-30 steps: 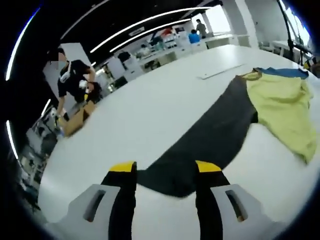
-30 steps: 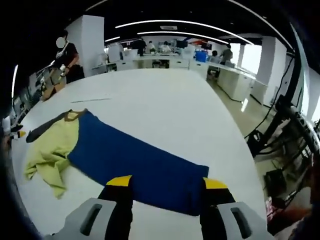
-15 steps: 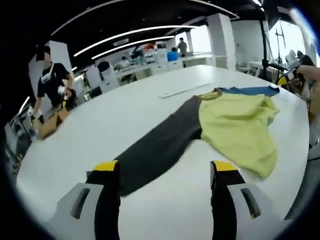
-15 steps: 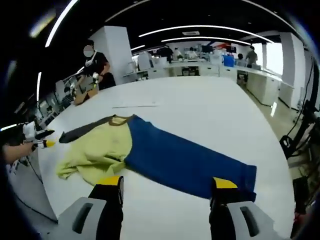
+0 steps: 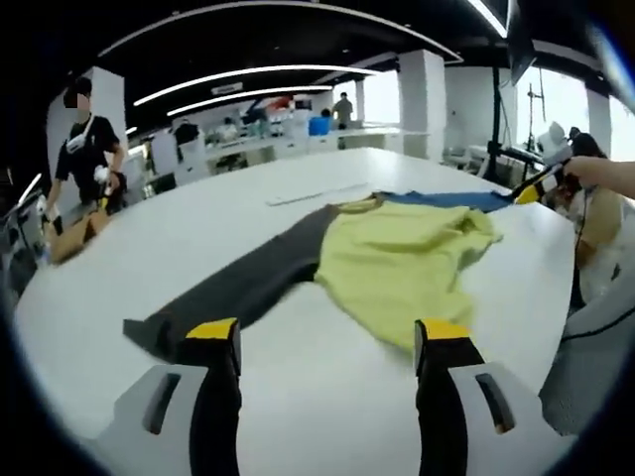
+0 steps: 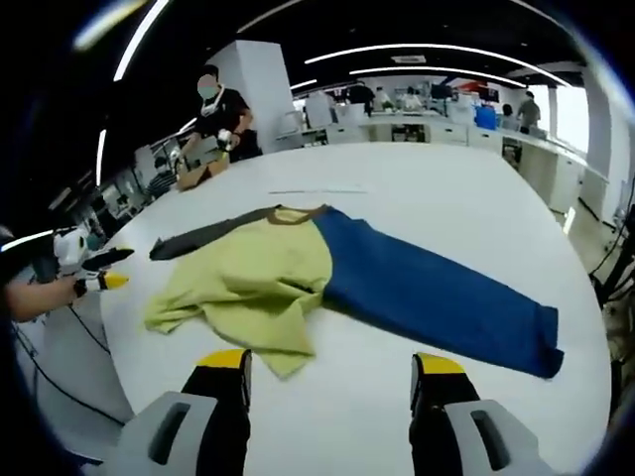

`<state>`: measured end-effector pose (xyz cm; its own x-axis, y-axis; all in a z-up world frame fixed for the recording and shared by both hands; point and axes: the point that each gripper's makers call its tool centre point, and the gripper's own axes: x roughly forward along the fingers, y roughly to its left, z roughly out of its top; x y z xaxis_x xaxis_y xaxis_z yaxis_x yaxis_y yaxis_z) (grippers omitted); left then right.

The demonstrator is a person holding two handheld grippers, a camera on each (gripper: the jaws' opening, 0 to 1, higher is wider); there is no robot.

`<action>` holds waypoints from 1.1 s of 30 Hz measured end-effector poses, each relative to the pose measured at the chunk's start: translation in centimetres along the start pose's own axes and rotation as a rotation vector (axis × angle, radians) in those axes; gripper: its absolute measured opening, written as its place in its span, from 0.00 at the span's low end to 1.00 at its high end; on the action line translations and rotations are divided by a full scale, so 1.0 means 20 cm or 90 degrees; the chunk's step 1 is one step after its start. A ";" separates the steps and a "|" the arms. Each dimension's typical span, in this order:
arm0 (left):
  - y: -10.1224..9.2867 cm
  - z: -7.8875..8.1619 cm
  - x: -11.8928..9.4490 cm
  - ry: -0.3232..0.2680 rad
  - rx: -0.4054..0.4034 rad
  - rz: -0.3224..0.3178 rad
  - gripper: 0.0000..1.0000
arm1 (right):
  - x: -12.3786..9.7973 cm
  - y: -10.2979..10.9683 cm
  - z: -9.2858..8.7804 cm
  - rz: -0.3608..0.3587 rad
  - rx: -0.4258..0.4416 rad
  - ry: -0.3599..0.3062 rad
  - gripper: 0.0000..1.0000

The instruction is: Fold the garment on the visible template until the final outline fits inside the template.

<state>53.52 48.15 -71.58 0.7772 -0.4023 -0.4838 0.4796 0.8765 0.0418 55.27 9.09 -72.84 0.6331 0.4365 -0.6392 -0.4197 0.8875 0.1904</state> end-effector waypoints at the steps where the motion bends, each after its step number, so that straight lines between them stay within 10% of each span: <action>1: -0.02 -0.02 0.01 0.005 -0.001 -0.006 0.68 | 0.01 0.01 -0.01 0.001 0.000 0.001 0.62; 12: -0.22 -0.15 0.07 0.050 -0.001 -0.066 0.60 | 0.09 0.11 -0.09 -0.026 -0.049 0.014 0.48; 33: -0.38 -0.24 0.18 0.077 -0.027 -0.106 0.27 | 0.28 0.08 -0.17 -0.115 0.034 0.015 0.16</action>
<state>50.65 41.43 -77.85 0.6331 -0.5093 -0.5829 0.5774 0.8122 -0.0826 55.86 12.45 -78.57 0.6793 0.2664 -0.6838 -0.2649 0.9580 0.1101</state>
